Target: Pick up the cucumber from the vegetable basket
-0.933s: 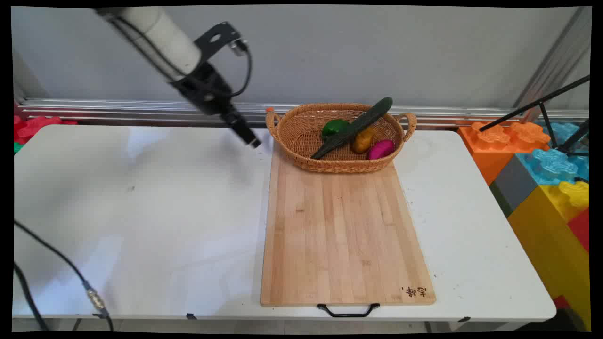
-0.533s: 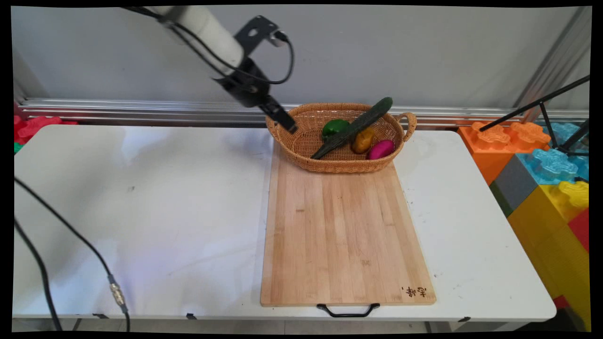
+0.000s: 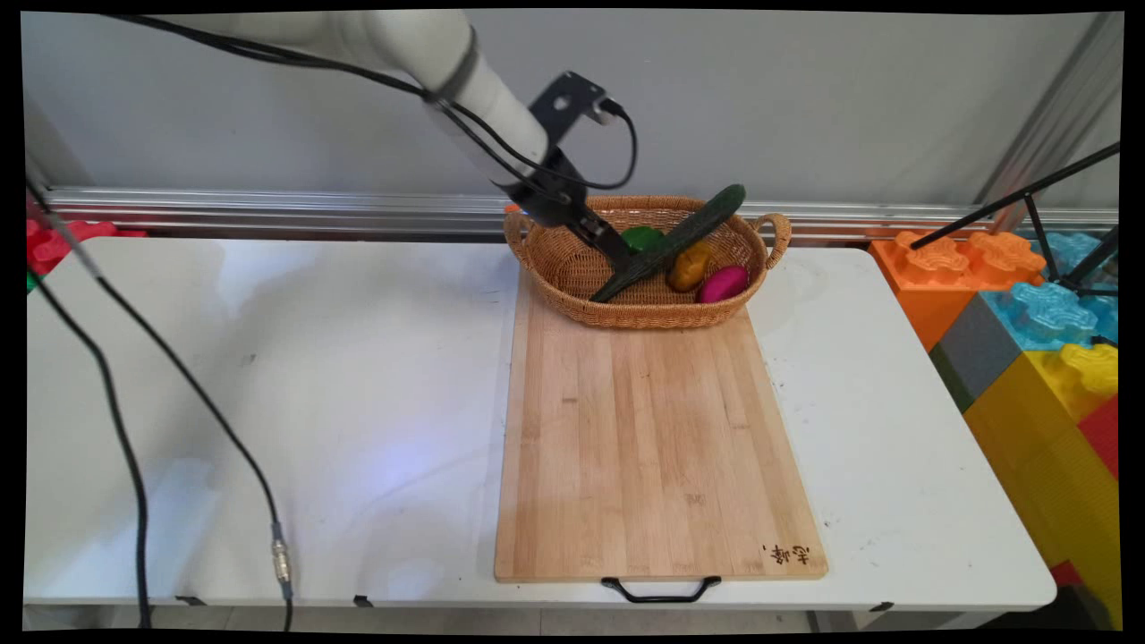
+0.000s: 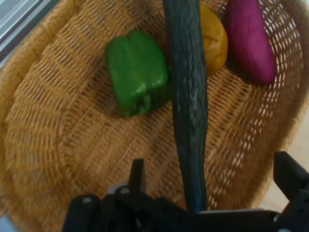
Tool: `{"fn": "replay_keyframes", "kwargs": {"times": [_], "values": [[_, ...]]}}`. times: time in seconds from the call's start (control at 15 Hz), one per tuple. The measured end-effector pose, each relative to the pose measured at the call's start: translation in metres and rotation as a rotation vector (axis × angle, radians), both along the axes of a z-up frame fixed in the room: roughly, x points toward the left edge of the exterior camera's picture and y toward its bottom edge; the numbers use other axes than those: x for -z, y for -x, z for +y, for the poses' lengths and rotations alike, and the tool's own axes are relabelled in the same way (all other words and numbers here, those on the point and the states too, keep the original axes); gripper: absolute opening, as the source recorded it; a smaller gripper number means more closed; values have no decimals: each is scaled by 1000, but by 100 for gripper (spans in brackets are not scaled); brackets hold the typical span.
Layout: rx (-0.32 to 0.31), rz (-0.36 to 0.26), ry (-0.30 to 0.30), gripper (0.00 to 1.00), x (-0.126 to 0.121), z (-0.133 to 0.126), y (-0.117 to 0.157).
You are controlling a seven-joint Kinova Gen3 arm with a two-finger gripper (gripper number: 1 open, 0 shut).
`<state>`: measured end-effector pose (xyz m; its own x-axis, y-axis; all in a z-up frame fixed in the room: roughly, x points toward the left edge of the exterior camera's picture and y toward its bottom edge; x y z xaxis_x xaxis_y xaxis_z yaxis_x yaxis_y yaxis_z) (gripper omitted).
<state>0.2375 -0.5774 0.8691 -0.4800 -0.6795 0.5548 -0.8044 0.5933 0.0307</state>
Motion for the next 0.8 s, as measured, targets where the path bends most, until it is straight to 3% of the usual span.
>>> {"fn": "replay_keyframes", "kwargs": {"times": [0.47,0.8], "values": [[11,-9,27,100,46,-27,26],[20,-18,39,100,63,-35,32]]}}
